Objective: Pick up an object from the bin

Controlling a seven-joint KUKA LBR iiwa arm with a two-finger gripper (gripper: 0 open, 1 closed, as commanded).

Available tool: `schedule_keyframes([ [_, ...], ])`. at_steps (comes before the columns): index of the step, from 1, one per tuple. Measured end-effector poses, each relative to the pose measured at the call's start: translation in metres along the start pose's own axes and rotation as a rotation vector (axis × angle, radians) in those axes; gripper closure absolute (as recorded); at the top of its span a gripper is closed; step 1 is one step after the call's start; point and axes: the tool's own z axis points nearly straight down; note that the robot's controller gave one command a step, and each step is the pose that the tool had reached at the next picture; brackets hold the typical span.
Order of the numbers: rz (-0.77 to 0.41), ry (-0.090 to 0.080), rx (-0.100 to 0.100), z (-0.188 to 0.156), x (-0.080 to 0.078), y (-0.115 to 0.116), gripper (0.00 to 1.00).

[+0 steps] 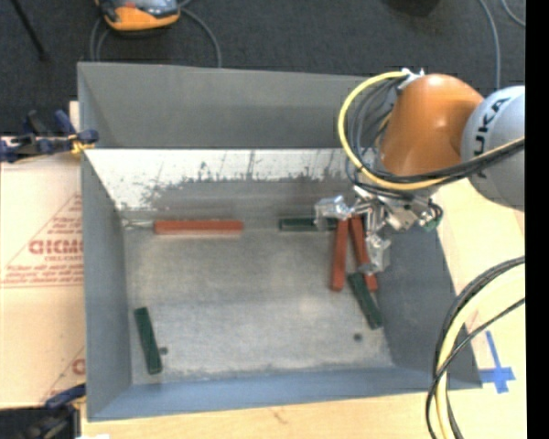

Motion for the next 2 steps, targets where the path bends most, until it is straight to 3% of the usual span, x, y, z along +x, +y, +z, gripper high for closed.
schedule_keyframes([
  [1, -0.261, -0.003, 0.002, -0.015, -0.004, -0.010, 0.00],
  [2, -0.586, -0.020, -0.004, 0.038, -0.002, -0.032, 0.00],
])
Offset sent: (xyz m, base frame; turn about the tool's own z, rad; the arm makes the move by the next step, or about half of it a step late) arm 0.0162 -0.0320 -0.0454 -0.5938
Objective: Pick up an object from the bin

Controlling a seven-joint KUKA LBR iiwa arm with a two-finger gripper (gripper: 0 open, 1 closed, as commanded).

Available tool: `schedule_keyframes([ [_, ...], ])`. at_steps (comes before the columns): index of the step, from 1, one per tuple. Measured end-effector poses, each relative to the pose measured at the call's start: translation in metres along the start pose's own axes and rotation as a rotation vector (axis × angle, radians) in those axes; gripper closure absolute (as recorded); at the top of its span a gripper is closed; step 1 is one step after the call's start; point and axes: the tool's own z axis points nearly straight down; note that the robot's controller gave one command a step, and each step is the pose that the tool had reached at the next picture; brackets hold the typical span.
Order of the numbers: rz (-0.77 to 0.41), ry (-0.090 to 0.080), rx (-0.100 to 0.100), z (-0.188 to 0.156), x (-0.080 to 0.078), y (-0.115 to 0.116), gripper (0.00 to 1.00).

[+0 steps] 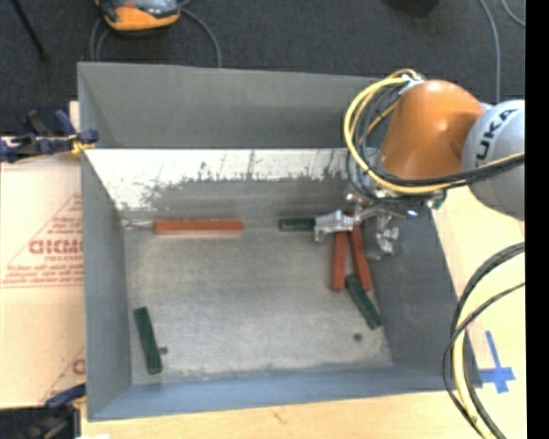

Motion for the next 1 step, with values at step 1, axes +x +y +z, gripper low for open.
schedule_keyframes([
  [1, -0.280, -0.007, 0.005, 0.0014, 0.0029, -0.0003, 1.00],
])
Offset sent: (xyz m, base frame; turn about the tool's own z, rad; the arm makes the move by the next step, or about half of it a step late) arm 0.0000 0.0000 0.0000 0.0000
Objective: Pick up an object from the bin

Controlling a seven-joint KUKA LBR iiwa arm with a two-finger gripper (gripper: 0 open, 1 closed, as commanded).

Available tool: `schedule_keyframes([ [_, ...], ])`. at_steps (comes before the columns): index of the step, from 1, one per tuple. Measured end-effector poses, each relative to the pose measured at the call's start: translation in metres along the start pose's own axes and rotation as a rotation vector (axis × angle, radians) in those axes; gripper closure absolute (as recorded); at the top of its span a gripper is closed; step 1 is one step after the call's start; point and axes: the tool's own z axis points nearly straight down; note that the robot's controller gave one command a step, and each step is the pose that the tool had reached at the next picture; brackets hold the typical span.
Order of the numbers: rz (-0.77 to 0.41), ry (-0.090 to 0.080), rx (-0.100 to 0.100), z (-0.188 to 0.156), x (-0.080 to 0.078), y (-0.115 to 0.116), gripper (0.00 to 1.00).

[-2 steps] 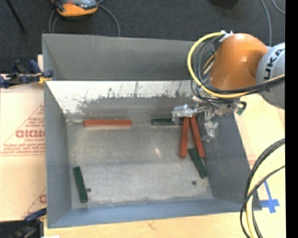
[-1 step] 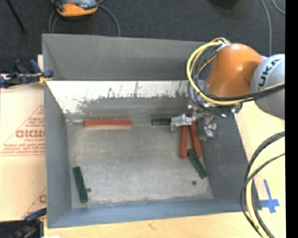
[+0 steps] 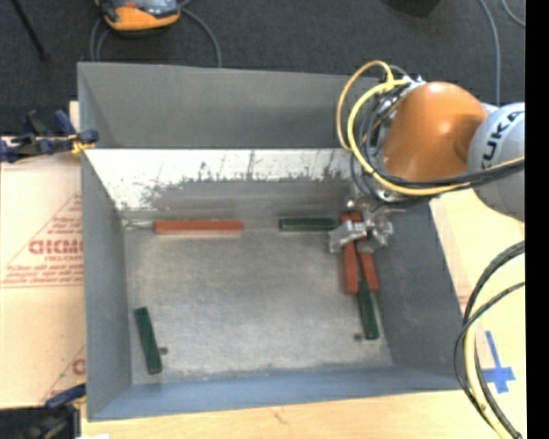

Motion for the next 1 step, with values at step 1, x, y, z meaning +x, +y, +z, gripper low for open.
schedule_keyframes([
  [1, 0.003, -0.001, 0.000, -0.0001, 0.0001, -0.0001, 1.00],
])
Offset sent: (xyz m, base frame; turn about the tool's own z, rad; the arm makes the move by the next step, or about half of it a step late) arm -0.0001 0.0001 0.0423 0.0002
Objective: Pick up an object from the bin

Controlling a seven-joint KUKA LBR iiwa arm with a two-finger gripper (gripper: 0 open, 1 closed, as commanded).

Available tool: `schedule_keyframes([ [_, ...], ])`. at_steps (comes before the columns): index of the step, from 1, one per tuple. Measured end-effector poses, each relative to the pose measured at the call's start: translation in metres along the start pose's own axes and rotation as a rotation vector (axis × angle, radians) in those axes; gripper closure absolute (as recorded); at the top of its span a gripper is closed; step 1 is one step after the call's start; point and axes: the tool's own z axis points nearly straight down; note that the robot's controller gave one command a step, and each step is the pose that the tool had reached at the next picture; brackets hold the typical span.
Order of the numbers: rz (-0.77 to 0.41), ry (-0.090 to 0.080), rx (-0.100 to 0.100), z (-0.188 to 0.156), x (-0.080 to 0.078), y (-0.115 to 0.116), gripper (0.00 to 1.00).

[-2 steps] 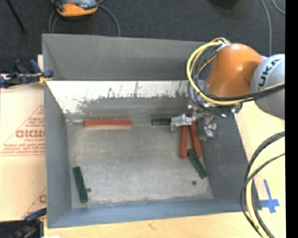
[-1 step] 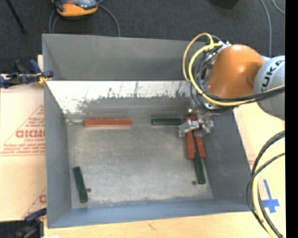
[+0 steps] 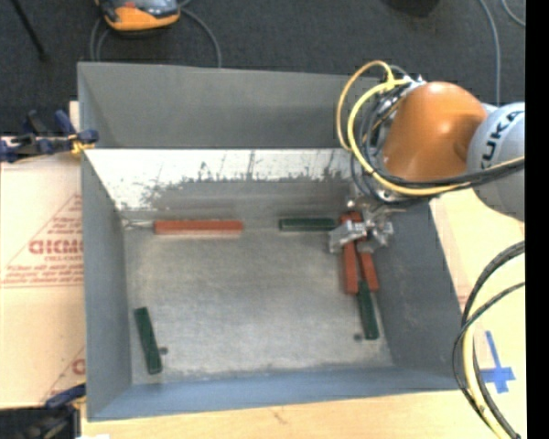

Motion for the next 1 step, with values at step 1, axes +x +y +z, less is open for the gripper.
schedule_keyframes([
  [1, -0.002, 0.021, -0.007, -0.0457, -0.0020, -0.0029, 1.00],
])
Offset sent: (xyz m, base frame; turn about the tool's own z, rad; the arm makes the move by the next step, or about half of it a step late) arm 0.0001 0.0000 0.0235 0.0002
